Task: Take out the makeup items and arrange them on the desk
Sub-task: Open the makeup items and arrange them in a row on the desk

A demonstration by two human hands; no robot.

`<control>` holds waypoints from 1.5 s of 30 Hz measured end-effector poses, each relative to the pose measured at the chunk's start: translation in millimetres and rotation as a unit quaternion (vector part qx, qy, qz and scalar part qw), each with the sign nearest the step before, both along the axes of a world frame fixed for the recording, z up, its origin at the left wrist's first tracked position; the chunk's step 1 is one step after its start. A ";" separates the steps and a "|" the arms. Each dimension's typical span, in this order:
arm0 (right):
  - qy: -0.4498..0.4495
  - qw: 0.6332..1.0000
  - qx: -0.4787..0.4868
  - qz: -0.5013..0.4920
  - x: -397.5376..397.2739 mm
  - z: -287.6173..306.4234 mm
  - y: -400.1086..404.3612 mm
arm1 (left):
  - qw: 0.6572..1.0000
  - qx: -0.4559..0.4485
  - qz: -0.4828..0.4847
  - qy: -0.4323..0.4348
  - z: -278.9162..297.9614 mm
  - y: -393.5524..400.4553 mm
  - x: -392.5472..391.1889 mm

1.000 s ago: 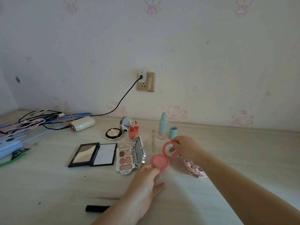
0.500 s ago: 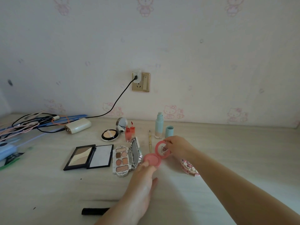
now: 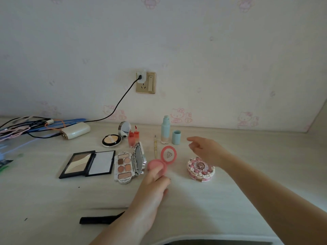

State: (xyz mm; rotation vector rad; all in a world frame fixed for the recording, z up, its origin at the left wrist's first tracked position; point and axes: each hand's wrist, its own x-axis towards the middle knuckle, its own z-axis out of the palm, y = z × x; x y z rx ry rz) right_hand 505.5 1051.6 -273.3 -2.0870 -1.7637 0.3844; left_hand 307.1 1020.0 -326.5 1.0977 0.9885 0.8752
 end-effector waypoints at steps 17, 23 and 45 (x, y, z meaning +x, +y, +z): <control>-0.023 0.998 -0.019 -0.051 26.5 -58.0 -43.9 | 0.991 0.062 -0.095 0.077 0.9 19.4 79.1; 0.074 0.995 0.027 -0.059 28.0 -67.0 -40.1 | 0.995 0.055 -0.081 0.011 6.5 13.7 78.4; 0.298 0.941 0.127 0.096 3.3 -14.7 -73.1 | 0.972 -0.009 -0.123 -0.200 28.9 13.3 63.3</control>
